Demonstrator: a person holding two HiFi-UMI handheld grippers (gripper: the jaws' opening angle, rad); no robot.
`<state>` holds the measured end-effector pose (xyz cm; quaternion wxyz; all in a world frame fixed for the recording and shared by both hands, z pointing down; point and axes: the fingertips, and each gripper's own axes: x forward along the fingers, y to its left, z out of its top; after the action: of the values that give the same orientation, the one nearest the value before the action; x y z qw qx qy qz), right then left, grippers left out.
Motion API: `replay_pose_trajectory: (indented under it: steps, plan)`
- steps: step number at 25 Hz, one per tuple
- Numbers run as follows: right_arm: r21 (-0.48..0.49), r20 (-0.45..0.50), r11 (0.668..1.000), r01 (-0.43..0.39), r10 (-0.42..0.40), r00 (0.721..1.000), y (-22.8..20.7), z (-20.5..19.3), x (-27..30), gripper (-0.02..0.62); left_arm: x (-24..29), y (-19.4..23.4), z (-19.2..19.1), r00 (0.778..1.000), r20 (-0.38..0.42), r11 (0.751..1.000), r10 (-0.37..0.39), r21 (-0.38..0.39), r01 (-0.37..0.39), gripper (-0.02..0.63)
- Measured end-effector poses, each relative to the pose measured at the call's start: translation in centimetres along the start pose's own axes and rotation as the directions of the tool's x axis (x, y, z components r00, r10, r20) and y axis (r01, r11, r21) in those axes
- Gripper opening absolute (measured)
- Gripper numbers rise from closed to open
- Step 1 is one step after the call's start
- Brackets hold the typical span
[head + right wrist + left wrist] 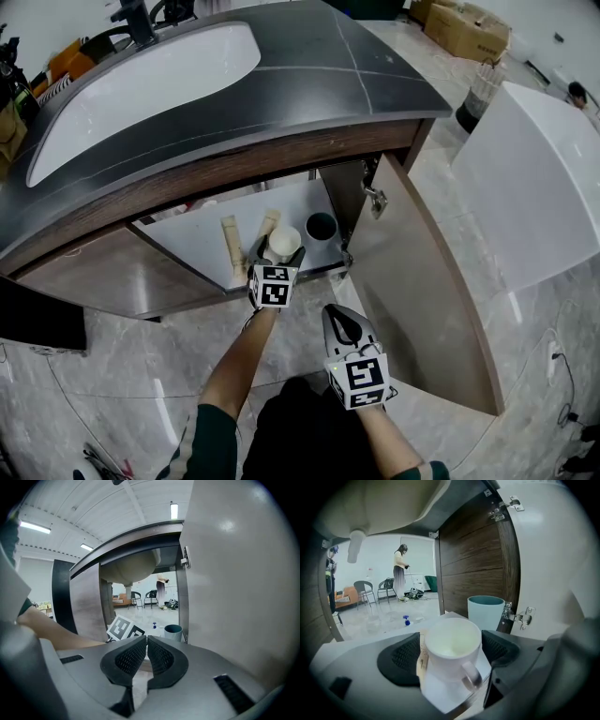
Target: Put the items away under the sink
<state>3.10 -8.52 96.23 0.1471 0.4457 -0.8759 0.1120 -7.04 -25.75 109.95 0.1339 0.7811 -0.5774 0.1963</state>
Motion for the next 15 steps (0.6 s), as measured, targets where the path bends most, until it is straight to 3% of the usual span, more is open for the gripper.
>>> replay_pose_trajectory:
  steps: [5, 6, 10, 15]
  plan:
    - [0.008, 0.010, 1.000, -0.002, 0.001, 1.000, 0.4, -0.1, 0.4, 0.043, -2.9, 0.9, 1.0, 0.997, 0.054, 0.998, 0.057, 0.004, -0.057, 0.402]
    - [0.010, 0.011, 1.000, 0.000, 0.000, 1.000, 0.4, -0.1, 0.5, 0.043, -3.8, 1.0, 1.4, 0.995, 0.065, 0.997, 0.072, 0.005, -0.072, 0.357]
    - [0.037, 0.011, 0.999, 0.006, -0.006, 1.000, 0.9, 1.6, 0.2, 0.043, -7.5, 0.8, 2.9, 0.992, 0.077, 0.994, 0.099, 0.029, -0.102, 0.028]
    - [0.046, -0.024, 0.999, -0.012, 0.013, 1.000, 3.4, 7.4, -1.9, 0.043, -12.8, 0.4, 6.2, 0.999, 0.016, 0.999, 0.030, 0.014, -0.030, 0.011]
